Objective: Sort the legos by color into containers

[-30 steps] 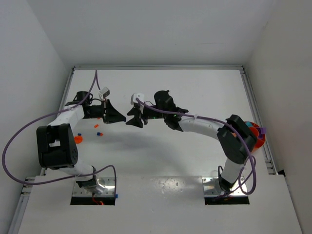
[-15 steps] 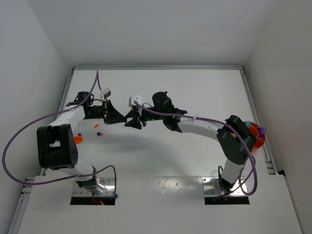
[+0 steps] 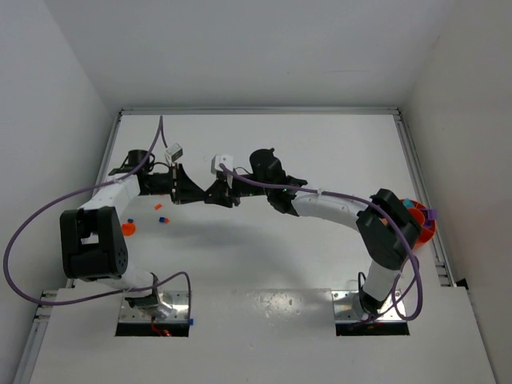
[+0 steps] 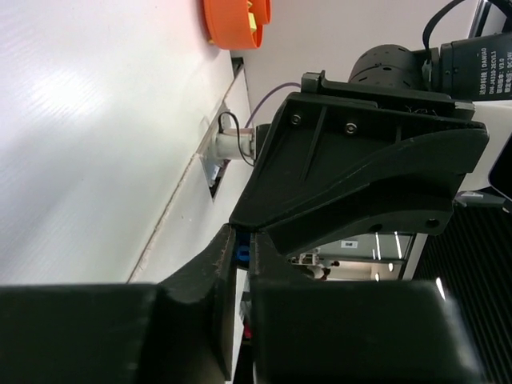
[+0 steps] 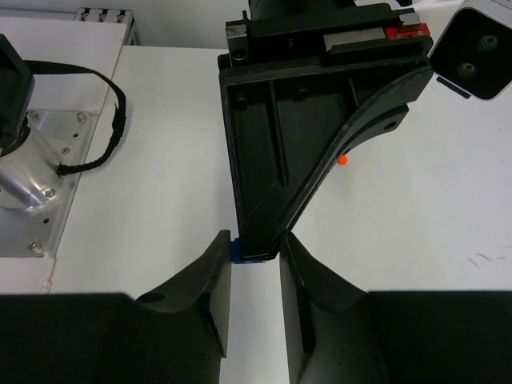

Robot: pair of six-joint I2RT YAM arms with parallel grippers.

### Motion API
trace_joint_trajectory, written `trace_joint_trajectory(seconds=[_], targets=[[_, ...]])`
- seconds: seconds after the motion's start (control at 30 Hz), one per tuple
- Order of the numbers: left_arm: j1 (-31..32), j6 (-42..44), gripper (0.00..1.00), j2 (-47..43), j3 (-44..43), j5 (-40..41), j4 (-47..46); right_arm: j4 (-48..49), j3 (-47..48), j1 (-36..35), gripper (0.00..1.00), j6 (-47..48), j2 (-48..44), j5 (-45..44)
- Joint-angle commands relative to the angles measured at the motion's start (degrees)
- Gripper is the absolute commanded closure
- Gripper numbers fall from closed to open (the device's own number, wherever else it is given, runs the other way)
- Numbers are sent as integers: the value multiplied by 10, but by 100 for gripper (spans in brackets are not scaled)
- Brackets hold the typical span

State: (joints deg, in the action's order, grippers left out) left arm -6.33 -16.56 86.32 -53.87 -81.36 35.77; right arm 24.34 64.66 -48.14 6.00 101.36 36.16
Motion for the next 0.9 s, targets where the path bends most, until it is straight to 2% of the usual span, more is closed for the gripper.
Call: trace_joint_trajectory(seconds=[0.0,0.1,0.23,0.33,0.5,0.6,0.77,0.87], targets=[[8,-1,85,-24,3,-38,-13,12,24,-6,86,15,3,10],[8,-1,58,-24,3,-38,-13,7,19,-6,92,20,3,10],[0,-1,36,-24,-9,-38,-19,2,6,-6,97,25,-3,5],[-12,-1,31,-24,-15,-30,-19,-5,0,-6,98,31,-9,5],[-18,6,28,-29,-26,12,-19,-46,-13,-6,98,59,-26,0],[-46,31,28,-35,-48,56,-2,-103,-34,4,85,80,-39,-14],[-90,51,28,-63,-59,169,-2,-248,-83,9,82,135,-65,-67],[-105,84,28,-78,-72,216,-2,-300,-124,21,75,169,-93,-91]])
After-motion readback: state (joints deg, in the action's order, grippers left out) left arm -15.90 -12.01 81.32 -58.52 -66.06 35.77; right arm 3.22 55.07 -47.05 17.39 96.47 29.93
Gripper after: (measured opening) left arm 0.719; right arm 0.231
